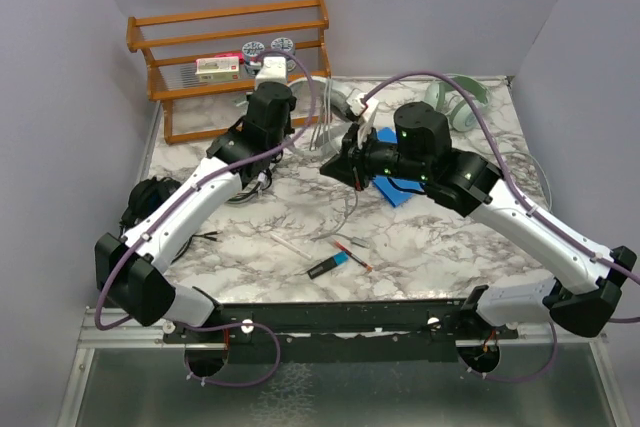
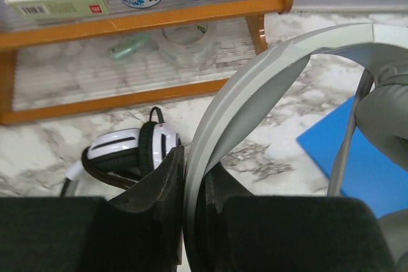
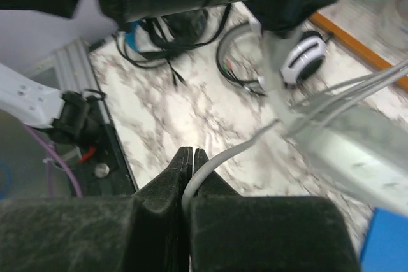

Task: Wrap the headphones
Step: Wrap the headphones cable around the headphones.

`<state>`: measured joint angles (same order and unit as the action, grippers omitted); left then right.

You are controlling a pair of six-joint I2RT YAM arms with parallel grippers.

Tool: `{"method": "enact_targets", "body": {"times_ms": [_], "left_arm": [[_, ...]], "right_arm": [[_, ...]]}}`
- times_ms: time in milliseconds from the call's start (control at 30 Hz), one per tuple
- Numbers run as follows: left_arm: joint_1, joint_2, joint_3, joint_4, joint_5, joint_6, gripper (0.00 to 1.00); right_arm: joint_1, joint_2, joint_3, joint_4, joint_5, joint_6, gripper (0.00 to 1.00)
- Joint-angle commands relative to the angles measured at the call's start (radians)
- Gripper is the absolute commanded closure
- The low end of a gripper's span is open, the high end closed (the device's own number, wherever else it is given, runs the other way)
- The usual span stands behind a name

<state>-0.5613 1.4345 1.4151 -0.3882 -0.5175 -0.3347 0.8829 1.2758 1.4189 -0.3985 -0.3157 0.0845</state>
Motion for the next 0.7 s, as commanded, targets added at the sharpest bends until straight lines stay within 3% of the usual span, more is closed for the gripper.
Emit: {"method": "enact_targets", "body": {"times_ms": [0, 200, 333, 533, 667], "left_arm": [[-0.064, -0.097, -0.135, 0.239, -0.096, 0.454, 1.00], [-0.067, -0.212, -0.304, 0.332, 0.087, 0.718, 1.00], [-0.068, -0.231, -0.321, 0.241, 0.177, 0.867, 1.00], [-0.068, -0.271, -0.315, 0.102, 0.383, 0.961, 1.00], [-0.068, -0.276, -0.294, 0.027, 0.381, 0.947, 1.00]], "right_arm": [[0.011, 0.023, 0.094, -0.161, 0.129, -0.092, 0.99], [0.011, 0.061, 0.149, -0.335, 0.247, -0.175, 0.99], [0.011, 0.046, 0.102, -0.328, 0.413, -0.214, 0.99], [-0.007, 0.059, 0.046, -0.252, 0.535, -0.211, 0.97], [-0.063, 0.044, 0.012, -0.181, 0.544, -0.175, 0.85]]}}
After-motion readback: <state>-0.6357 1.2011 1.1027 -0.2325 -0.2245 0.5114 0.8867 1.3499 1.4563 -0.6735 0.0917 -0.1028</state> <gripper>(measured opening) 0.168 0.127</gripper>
